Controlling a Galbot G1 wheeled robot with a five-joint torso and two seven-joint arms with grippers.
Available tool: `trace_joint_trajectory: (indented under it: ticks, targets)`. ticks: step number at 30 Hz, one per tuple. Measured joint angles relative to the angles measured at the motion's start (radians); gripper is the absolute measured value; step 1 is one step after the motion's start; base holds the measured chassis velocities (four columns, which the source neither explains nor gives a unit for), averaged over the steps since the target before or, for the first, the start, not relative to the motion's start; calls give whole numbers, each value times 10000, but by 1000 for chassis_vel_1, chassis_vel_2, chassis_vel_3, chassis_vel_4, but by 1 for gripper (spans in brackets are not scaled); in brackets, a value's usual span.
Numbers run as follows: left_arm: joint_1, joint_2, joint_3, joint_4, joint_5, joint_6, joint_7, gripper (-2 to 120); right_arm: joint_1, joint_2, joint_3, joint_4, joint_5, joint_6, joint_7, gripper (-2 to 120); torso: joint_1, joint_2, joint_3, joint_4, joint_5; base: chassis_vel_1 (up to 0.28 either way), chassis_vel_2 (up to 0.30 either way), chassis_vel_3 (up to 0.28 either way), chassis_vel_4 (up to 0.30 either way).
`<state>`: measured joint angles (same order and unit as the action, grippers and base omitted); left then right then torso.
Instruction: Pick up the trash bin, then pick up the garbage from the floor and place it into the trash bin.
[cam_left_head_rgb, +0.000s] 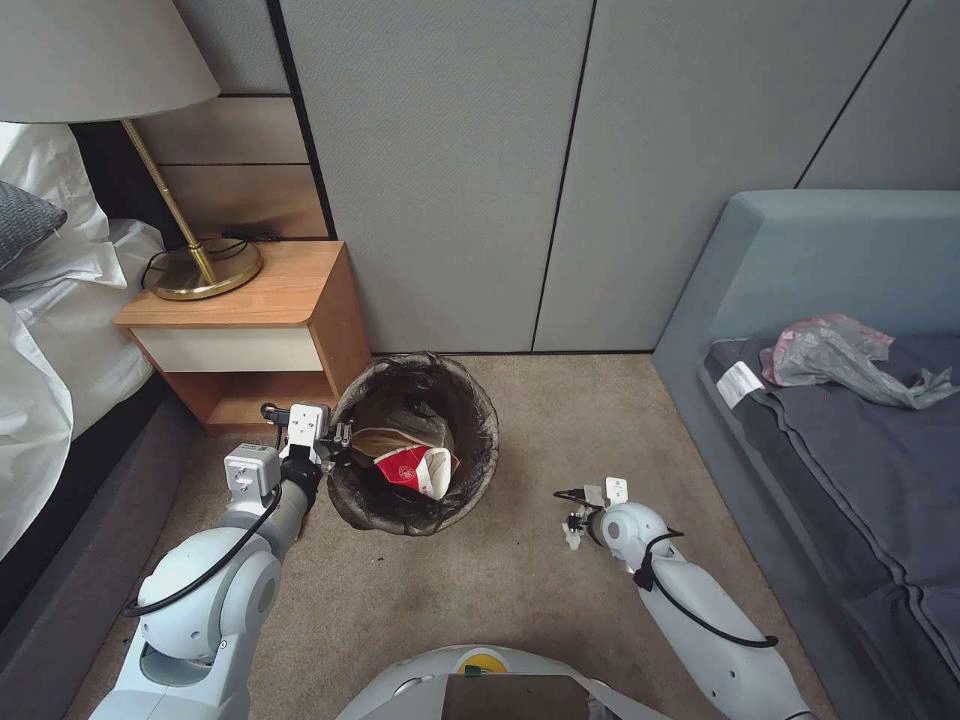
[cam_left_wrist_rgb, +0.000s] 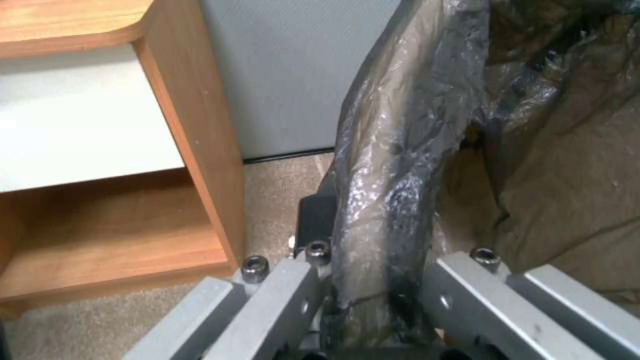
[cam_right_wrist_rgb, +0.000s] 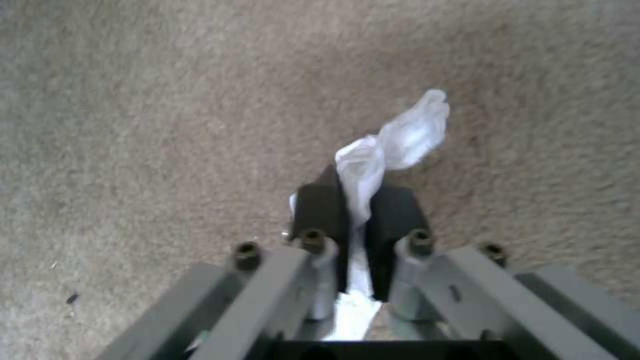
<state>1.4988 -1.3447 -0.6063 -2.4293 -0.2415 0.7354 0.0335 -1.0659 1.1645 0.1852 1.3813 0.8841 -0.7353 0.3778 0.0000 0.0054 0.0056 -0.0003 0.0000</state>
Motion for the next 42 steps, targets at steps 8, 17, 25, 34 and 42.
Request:
trace_joint_trajectory:
  ticks: [8,17,25,34,42]
  targets:
    - [-62,16,-43,98,0,0,7,0,-25,-159,114,93,-19,0,61,0,0,0,0,1,0,0,0,0,0]
    - [-126,54,-88,200,1,0,39,0,-328,-1586,839,2564,1526,-3,981,0,0,-1,0,-1,3,0,0,0,0]
    - [-136,-30,20,227,92,0,41,0,209,-4001,2159,7491,6075,-1,2735,0,0,-1,0,2,-1,0,0,0,0]
    - [-149,-83,67,340,180,0,38,0,4541,-6773,2003,9906,12644,0,3476,0,0,0,0,3,-5,0,0,0,0]
    - [-212,-156,85,430,195,0,42,0,9389,-6462,-1713,9518,13696,-2,2273,0,0,-1,0,-1,-5,0,0,0,0]
